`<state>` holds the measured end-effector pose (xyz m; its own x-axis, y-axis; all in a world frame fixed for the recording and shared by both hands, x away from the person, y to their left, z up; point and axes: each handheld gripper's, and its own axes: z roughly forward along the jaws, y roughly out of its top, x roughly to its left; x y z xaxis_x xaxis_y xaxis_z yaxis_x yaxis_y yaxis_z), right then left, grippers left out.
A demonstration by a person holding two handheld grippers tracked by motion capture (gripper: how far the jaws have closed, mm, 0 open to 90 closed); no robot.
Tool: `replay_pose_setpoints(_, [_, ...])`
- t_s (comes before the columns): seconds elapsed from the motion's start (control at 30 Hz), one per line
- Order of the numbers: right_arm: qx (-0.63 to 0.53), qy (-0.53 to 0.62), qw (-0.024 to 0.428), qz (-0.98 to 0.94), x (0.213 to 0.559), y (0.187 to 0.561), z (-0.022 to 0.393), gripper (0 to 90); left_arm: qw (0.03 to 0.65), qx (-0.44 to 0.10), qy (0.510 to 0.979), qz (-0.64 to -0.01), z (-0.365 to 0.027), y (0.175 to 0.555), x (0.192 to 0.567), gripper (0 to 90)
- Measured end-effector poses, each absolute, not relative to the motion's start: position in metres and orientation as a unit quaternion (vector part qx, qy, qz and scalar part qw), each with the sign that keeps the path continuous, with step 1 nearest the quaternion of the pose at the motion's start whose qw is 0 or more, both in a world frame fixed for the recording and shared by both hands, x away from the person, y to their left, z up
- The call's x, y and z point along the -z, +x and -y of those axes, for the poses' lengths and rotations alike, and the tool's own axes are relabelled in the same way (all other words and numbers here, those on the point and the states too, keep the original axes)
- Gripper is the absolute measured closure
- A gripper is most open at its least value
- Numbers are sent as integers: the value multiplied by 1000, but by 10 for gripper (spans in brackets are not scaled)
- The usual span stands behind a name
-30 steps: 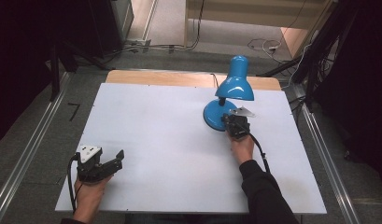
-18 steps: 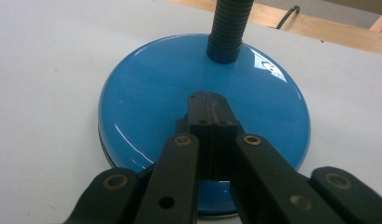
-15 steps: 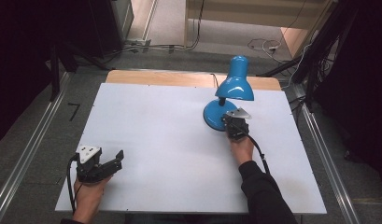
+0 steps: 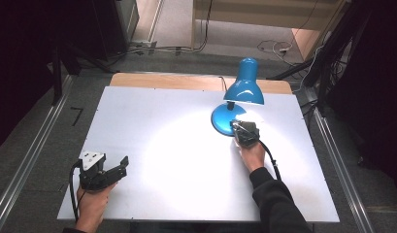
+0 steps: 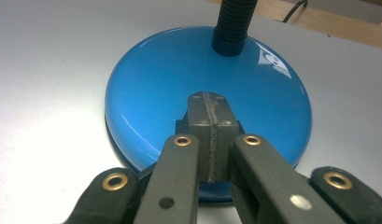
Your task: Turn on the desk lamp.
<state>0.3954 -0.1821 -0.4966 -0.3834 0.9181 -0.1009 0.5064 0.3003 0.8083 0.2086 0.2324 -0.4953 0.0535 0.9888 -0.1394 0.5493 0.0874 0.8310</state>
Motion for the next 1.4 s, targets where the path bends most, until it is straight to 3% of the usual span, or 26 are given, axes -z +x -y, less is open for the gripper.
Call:
replay_pose_setpoints(0.67, [-403,478,212,-751,477,374,207,876,388,-284,613,-627,-232,208,495,216])
replay_pose_setpoints(0.83, [-409,475,204,-752,474,365,214,824,389,-284,612,-627,-232,208,495,216])
replay_pose_setpoints(1.03, [-419,473,193,-751,471,357,225,715,390,-283,612,-627,-233,208,494,216])
replay_pose_setpoints(1.13, [-418,470,187,-754,470,353,229,617,391,-282,612,-627,-233,208,495,216])
replay_pose_setpoints(1.2, [-416,466,183,-759,470,350,233,505,391,-282,612,-627,-233,208,495,216])
replay_pose_setpoints(1.4, [-419,458,182,-763,467,342,239,411,392,-281,613,-626,-233,208,494,216])
